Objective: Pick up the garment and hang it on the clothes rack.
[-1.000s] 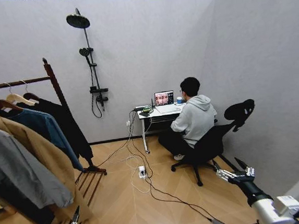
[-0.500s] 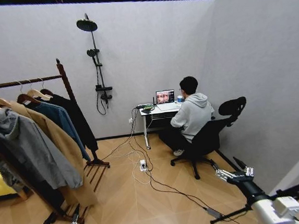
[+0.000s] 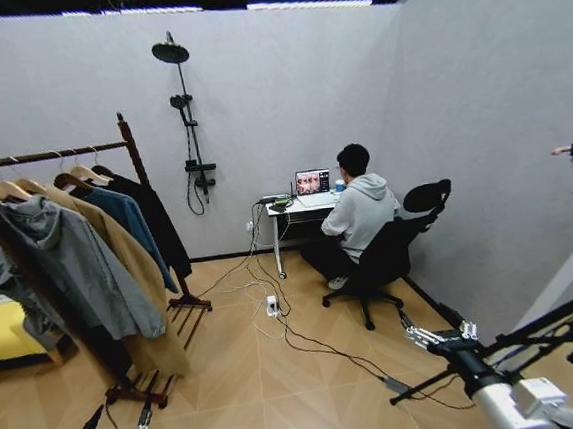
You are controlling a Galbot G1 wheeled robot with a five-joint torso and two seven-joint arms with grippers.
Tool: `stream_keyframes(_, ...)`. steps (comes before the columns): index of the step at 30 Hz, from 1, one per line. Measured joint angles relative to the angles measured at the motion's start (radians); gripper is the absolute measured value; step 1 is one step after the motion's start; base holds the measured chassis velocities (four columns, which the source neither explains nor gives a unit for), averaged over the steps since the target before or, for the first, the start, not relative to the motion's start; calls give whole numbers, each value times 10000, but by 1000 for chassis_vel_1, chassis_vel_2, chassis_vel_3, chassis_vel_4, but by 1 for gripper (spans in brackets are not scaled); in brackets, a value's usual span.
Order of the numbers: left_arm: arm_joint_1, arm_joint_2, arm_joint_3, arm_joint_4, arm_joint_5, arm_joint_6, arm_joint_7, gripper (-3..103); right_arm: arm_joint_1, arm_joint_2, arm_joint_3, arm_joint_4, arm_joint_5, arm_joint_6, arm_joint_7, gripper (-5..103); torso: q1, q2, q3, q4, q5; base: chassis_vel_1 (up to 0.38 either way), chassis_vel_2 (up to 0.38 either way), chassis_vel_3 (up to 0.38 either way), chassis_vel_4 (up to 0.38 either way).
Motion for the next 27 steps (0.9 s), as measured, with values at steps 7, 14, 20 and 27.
stream_keyframes(7,0,0,0,0,0,0,-1,100,146,-43,-32,12,30,-99,10,100,1,0,-1,0,-4,151,-157,-162,158)
stream_keyframes(14,0,0,0,0,0,0,-2,100,216,-98,-111,-132,33,-102,22,100,0,0,-1,0,-7,173,-155,-163,158)
stream_keyframes(20,0,1,0,0,0,0,-2,100,370,-120,-215,-265,1,-116,32,100,0,0,-1,0,-6,161,-159,-170,167)
stream_keyframes(27,0,0,0,0,0,0,-1,100,566,-184,-255,-367,1,-174,49,100,0,0,-1,1,-4,154,-158,-150,170)
